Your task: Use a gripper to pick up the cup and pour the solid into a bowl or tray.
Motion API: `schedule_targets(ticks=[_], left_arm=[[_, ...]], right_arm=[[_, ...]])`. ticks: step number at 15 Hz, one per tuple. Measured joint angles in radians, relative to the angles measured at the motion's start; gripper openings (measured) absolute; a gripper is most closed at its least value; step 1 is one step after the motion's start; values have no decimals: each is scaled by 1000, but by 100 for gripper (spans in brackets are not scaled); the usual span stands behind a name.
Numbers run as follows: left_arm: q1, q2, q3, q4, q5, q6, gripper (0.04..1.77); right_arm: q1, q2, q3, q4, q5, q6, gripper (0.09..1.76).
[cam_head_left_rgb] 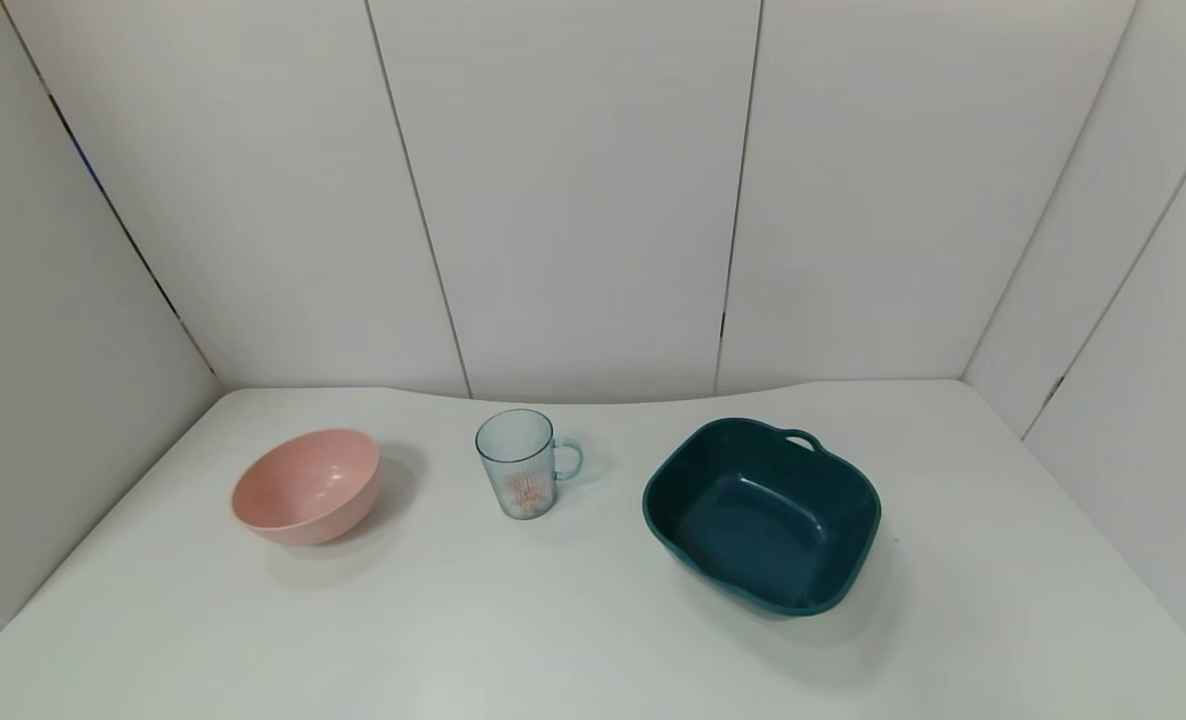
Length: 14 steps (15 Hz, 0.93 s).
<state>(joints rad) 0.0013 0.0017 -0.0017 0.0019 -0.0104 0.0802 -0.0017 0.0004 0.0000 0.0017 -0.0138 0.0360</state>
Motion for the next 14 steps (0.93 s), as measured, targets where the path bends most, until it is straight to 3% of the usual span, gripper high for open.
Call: schedule_targets(ticks=[6, 10, 14], left_arm=[[0, 0, -15, 5, 1, -6, 172], [-1, 79, -164, 16, -2, -21, 172], [-47, 338, -371, 7, -3, -24, 172]], right_arm=[[0, 0, 0, 0, 0, 0, 171], [0, 0, 0, 0, 0, 0, 171], [0, 0, 0, 0, 0, 0, 171]])
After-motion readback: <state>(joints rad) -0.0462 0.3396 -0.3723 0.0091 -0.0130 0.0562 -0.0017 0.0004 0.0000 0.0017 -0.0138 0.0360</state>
